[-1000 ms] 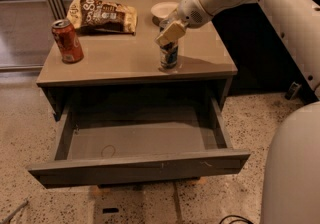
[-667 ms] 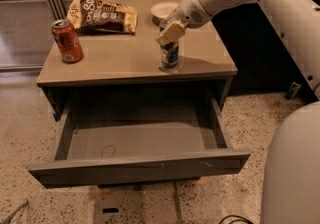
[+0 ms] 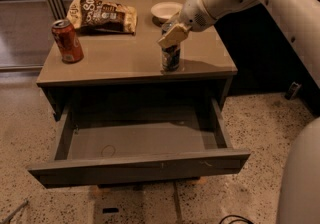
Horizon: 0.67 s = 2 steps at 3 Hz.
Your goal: Place redbull can into top drawer
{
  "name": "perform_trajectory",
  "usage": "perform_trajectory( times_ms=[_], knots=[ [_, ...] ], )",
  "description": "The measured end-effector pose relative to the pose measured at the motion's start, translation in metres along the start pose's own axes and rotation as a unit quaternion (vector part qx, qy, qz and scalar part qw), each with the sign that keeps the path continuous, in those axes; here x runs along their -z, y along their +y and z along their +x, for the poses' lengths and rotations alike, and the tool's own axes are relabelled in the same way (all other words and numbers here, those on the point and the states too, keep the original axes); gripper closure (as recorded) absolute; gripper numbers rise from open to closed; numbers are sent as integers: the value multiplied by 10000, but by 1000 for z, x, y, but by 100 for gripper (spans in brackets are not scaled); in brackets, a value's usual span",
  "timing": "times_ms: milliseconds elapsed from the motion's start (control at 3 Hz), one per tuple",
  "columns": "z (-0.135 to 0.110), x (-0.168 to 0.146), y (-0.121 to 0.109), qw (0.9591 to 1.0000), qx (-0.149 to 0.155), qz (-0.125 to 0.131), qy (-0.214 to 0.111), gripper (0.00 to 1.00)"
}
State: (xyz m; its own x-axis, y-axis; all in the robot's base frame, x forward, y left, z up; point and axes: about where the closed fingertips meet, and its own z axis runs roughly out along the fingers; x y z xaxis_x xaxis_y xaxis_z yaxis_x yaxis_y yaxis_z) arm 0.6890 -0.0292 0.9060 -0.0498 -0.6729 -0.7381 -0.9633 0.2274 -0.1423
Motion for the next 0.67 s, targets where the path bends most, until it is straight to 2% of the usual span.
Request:
perform_trajectory(
  times_ms=[333,667],
  knots=[
    [-4,18,29,9995,60,52,-301,100],
    [-3,39,88,9989,39,-45,-470,100]
  ],
)
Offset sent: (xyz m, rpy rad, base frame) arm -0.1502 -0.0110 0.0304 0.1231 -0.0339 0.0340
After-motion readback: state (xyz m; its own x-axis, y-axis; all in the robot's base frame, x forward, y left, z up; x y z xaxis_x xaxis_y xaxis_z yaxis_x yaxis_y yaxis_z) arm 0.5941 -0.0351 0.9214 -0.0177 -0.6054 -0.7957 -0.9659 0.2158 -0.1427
